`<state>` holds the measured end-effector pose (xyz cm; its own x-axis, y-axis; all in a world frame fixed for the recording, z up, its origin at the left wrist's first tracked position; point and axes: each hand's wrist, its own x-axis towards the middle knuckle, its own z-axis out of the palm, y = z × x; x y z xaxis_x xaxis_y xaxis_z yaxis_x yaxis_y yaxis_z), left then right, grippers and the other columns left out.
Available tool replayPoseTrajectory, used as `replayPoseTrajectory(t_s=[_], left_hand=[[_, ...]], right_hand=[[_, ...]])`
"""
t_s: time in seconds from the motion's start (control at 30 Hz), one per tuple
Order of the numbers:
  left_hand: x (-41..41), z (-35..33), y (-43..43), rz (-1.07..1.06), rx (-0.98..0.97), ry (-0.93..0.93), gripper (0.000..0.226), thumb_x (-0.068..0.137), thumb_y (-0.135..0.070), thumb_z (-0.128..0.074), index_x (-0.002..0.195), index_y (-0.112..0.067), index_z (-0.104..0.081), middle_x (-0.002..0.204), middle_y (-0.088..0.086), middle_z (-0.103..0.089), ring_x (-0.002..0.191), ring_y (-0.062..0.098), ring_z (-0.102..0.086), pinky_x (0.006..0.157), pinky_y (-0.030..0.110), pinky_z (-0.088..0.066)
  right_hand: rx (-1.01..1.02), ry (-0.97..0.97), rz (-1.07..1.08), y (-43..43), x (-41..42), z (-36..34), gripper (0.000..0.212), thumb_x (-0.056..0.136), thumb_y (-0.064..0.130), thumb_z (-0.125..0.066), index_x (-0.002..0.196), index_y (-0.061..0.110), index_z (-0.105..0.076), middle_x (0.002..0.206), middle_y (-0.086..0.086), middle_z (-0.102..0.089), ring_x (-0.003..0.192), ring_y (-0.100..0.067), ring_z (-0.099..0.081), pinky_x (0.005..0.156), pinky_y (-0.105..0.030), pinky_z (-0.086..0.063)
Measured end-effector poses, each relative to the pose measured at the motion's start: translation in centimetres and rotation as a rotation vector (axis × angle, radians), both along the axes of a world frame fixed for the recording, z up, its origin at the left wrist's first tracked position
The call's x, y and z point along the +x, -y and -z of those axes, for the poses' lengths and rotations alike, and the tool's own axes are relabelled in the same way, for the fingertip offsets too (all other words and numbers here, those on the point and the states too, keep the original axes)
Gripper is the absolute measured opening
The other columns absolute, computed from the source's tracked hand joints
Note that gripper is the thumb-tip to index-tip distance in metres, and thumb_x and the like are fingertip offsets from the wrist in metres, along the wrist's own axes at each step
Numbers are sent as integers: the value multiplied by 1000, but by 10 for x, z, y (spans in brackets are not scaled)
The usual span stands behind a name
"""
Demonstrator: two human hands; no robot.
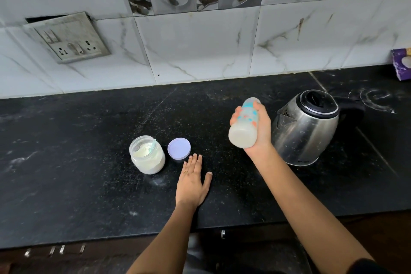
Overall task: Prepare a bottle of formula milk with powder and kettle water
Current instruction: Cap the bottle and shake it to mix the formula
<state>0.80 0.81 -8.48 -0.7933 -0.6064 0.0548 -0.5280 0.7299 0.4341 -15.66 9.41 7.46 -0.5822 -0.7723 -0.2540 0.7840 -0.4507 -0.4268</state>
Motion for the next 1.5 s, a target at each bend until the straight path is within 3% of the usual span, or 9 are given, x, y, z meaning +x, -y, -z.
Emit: replayPoseTrajectory(t_s=[0.17,0.33,0.5,0.63,0.8,0.93,1.07,1.3,1.5], left_hand=[[0,1,-1,4,-18,18,64,100,-45,-33,153,-15,-13,161,0,-10,147,9,1,117,22,10],[0,0,0,17,-40,42,67,100,-44,-30,153,-13,-2,161,2,-4,148,10,3,117,23,10],[0,1,0,24,-50,57,66,101,-45,-28,153,-13,-4,161,3,-2,147,10,6,117,23,11],[0,1,0,23,-49,50,66,101,-45,-29,153,-13,-5,161,2,-4,148,10,4,116,22,13],[0,0,0,20,-38,48,66,101,-45,-29,153,-13,-6,161,2,-4,147,9,5,116,22,13],[0,0,1,23,-29,49,66,100,-46,-28,153,-13,-5,161,1,-4,147,9,5,117,23,12],[1,1,1,22,-20,36,66,100,-46,-30,153,-14,-7,161,1,-5,147,9,4,117,22,12],[1,0,1,22,-16,37,66,100,-47,-28,153,-14,-6,161,1,-4,147,9,4,117,23,11],[1,1,1,19,-11,31,66,100,-46,-29,153,-14,-7,161,0,-5,147,8,4,118,23,11]], right_hand=[[108,-332,-185,-5,20,11,56,75,27,-65,124,16,-40,77,-8,-58,54,-20,-56,49,-29,-49],[29,-50,29,2,3,10,38,86,31,-56,114,11,-40,76,-4,-55,52,-16,-55,48,-25,-49],[122,-303,-117,-3,17,15,64,71,25,-69,127,19,-38,78,-7,-59,52,-20,-55,48,-30,-48],[67,-93,16,4,8,14,58,76,30,-65,125,17,-37,75,-5,-58,52,-17,-56,49,-27,-50],[74,-348,-157,-1,27,7,64,71,25,-68,127,18,-38,80,-8,-60,53,-21,-56,48,-31,-49],[26,-118,28,8,8,0,53,78,29,-64,123,16,-37,74,-5,-60,51,-18,-55,48,-27,-49],[98,-338,-171,1,24,3,72,67,28,-77,126,20,-37,74,-8,-59,52,-21,-55,48,-30,-49],[75,-109,32,9,13,-4,33,89,28,-55,117,15,-41,79,-6,-54,51,-17,-54,48,-25,-48],[113,-285,-40,4,22,-2,60,74,26,-65,128,20,-40,77,-7,-60,52,-20,-56,49,-29,-49]])
